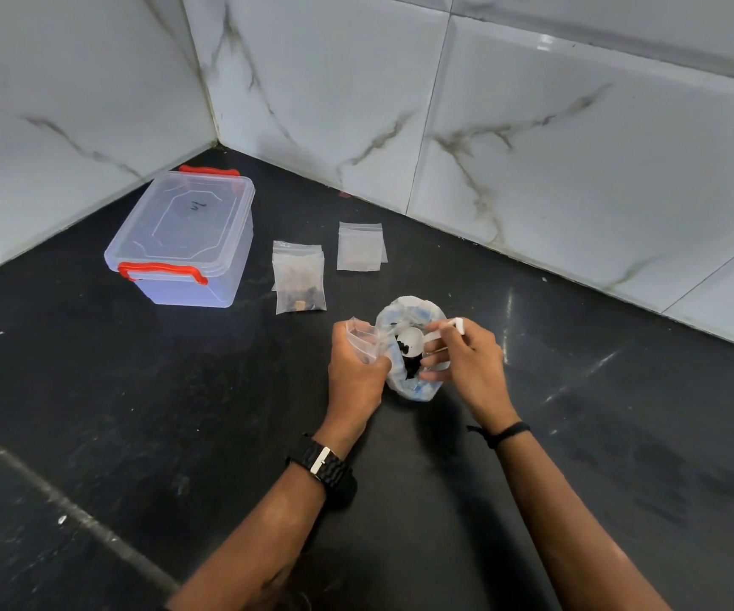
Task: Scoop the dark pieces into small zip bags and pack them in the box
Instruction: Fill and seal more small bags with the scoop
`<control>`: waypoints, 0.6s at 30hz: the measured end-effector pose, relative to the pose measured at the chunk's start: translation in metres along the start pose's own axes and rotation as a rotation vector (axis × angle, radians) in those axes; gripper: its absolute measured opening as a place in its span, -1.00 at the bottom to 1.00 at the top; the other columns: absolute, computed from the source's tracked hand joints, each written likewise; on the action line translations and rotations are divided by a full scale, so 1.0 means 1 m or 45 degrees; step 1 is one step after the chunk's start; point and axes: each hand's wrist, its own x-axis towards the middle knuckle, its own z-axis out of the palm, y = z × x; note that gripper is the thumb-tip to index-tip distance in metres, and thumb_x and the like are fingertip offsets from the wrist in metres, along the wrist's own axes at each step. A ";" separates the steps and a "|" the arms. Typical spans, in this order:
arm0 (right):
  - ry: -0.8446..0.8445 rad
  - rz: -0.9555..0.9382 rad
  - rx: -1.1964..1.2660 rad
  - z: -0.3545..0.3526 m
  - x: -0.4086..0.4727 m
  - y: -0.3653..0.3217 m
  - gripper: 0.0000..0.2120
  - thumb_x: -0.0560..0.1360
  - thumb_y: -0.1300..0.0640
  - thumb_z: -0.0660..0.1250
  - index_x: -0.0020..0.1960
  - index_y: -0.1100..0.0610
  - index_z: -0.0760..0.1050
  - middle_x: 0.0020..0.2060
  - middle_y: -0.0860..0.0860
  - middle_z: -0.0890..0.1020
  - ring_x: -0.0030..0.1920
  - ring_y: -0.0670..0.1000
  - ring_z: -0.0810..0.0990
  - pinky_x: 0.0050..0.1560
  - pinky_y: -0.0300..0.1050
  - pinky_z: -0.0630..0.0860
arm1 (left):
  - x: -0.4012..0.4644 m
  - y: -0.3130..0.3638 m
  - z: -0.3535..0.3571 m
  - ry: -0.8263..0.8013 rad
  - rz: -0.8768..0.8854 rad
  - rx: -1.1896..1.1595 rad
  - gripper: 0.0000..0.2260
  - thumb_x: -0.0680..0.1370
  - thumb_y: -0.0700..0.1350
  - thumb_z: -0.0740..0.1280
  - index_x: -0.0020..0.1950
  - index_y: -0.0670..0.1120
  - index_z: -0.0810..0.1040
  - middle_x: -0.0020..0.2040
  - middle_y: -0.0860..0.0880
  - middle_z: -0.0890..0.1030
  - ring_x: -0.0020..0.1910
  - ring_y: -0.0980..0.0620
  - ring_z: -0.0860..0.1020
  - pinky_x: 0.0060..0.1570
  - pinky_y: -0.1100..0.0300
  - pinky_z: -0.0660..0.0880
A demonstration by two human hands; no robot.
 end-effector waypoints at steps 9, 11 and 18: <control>-0.125 -0.105 -0.179 -0.005 -0.003 0.003 -0.81 0.60 0.19 0.18 0.01 0.14 0.58 -0.22 0.13 0.64 -0.32 0.00 0.62 -0.32 -0.17 0.61 | -0.002 0.000 0.000 -0.043 -0.002 -0.032 -0.64 0.42 -0.40 0.33 0.12 -0.08 0.40 -0.06 0.02 0.54 -0.10 0.11 0.54 -0.07 0.29 0.48; -0.163 -0.144 -0.261 -0.005 -0.004 0.001 -0.80 0.61 0.19 0.17 0.01 0.12 0.57 -0.22 0.10 0.64 -0.30 0.00 0.63 -0.30 -0.17 0.63 | -0.001 0.000 -0.001 -0.040 -0.011 -0.041 -0.64 0.43 -0.39 0.34 0.14 -0.10 0.40 -0.04 -0.01 0.55 -0.08 0.10 0.55 -0.06 0.28 0.49; -0.047 0.195 0.315 -0.008 -0.002 0.003 -0.76 0.57 0.26 0.13 -0.02 0.33 0.56 -0.31 0.17 0.59 -0.40 0.00 0.57 -0.37 -0.10 0.60 | -0.002 0.001 0.000 -0.002 -0.034 -0.049 -0.60 0.37 -0.46 0.26 0.06 -0.04 0.39 -0.05 -0.07 0.51 -0.09 0.03 0.50 0.03 0.08 0.50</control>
